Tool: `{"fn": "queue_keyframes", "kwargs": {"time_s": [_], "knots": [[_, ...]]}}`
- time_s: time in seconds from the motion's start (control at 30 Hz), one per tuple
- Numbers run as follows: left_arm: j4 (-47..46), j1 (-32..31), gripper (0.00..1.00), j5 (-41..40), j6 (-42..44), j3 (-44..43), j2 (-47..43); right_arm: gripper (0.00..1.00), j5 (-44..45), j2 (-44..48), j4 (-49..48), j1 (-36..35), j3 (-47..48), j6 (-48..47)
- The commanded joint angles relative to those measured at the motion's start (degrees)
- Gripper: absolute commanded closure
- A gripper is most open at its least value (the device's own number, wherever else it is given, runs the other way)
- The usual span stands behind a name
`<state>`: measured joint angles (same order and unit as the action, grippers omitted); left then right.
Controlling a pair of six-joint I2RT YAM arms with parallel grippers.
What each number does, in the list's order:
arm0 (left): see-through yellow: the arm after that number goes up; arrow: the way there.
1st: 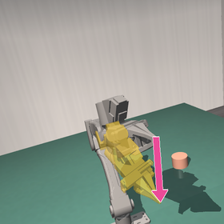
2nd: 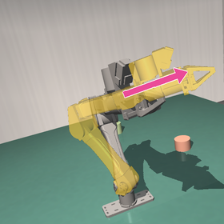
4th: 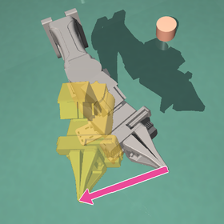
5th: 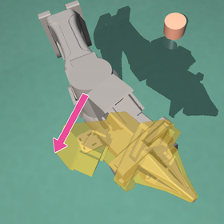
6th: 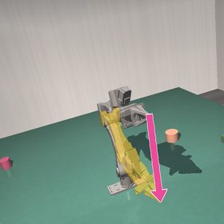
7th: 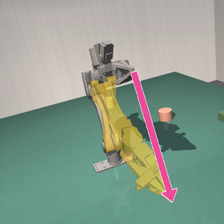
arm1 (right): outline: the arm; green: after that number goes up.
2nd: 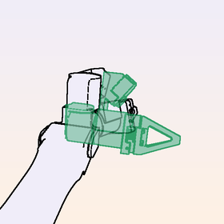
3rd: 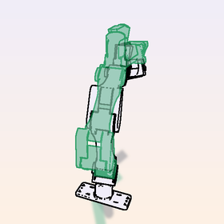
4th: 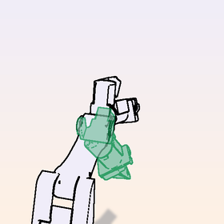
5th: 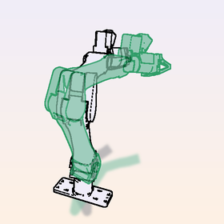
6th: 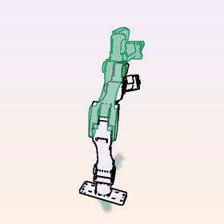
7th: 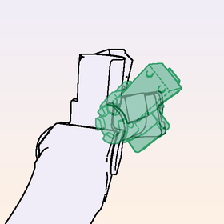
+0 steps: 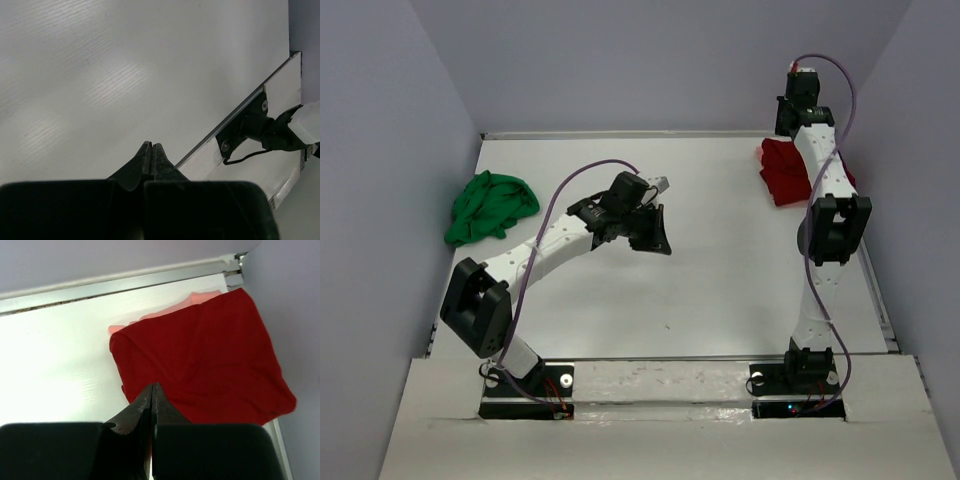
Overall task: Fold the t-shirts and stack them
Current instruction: Neatly place the folded tshirt to the corner
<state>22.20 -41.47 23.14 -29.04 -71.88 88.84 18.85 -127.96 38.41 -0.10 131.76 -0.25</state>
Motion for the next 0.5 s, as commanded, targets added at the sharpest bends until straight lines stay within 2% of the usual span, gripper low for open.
{"fn": "queue_keyframes", "kwargs": {"time_s": [0.0,0.3,0.47], "knots": [[0.04,-0.27,1.00,0.60,0.82,0.07,-1.48,1.00,-3.03,-5.01,0.16,-0.25,5.51,-0.54],[0.48,-0.27,1.00,0.42,2.14,-0.63,-0.42,1.00,-4.17,-13.70,0.34,-0.25,15.71,-1.07],[0.57,-0.27,1.00,0.59,2.41,-0.37,0.37,1.00,-3.91,-14.60,-0.18,-0.25,15.20,-1.33]]}}
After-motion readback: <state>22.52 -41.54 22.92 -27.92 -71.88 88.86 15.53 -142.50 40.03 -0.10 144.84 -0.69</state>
